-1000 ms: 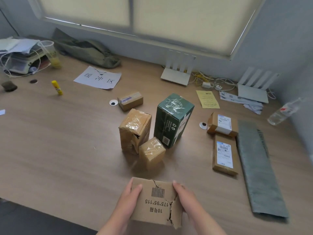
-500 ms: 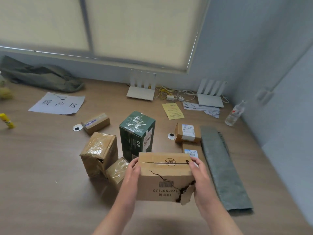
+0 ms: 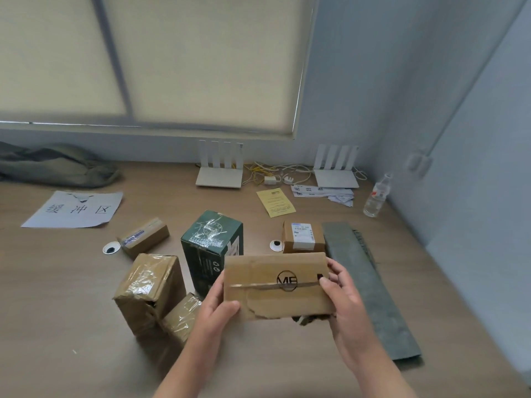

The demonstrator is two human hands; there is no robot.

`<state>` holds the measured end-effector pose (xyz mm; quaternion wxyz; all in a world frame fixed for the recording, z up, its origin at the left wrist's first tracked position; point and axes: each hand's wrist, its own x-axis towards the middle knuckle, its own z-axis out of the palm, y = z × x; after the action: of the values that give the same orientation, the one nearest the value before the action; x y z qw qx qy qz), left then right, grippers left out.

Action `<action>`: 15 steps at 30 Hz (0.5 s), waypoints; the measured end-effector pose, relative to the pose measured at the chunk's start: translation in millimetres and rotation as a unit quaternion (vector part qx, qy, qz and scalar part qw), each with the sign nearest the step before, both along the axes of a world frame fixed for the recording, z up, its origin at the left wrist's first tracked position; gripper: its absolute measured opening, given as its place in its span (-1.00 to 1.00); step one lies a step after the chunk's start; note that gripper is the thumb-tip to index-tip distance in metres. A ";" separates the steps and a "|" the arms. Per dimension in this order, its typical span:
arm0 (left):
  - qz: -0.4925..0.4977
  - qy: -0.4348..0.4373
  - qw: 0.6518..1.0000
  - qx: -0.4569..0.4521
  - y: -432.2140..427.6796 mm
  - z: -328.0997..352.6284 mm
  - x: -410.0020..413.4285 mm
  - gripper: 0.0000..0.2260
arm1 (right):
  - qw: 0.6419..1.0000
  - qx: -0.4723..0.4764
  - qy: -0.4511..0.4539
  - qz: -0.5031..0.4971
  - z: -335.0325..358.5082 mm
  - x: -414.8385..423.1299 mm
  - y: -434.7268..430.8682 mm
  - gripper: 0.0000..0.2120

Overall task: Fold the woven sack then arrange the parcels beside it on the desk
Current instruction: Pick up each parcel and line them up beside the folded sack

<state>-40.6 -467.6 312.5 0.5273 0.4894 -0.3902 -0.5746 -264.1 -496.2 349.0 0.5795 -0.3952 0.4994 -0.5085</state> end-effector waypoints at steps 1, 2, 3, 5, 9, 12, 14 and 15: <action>-0.012 -0.009 1.000 -0.008 1.3 -1.4 2.6 -0.41 | 1.000 0.004 -0.017 0.005 1.3 -1.1 0.0 -0.72; -0.017 -0.011 1.000 -0.011 2.4 -4.2 5.5 -0.41 | 0.999 0.008 -0.032 0.007 4.1 -1.5 0.2 -0.73; -0.020 -0.003 1.000 -0.009 1.9 -5.8 7.3 -0.39 | 0.999 0.011 -0.039 0.009 5.3 -1.9 -0.2 -0.68; -0.026 0.019 0.999 -0.004 1.3 -5.7 7.7 -0.30 | 0.999 0.014 -0.040 0.015 6.7 -1.2 -1.7 -0.59; 0.032 0.100 0.994 -0.012 2.5 -3.0 3.9 -0.44 | 0.998 0.024 -0.058 0.024 6.9 4.3 -3.5 -0.59; 0.090 0.105 0.990 -0.010 2.7 -1.9 0.4 -0.53 | 0.996 0.021 -0.072 0.048 3.6 8.2 -2.5 -0.58; 0.111 0.101 0.989 -0.011 1.7 -1.2 0.2 -0.56 | 0.995 0.022 -0.080 0.047 -0.2 9.4 -2.7 -0.52; 0.119 0.106 0.987 -0.016 1.0 -1.7 1.1 -0.59 | 0.995 0.029 -0.086 0.050 -2.3 9.3 -3.4 -0.50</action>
<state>-39.5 -466.5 310.8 0.6381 0.4599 -0.2801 -0.5504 -254.8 -499.6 346.7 0.6564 -0.3575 0.4413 -0.4965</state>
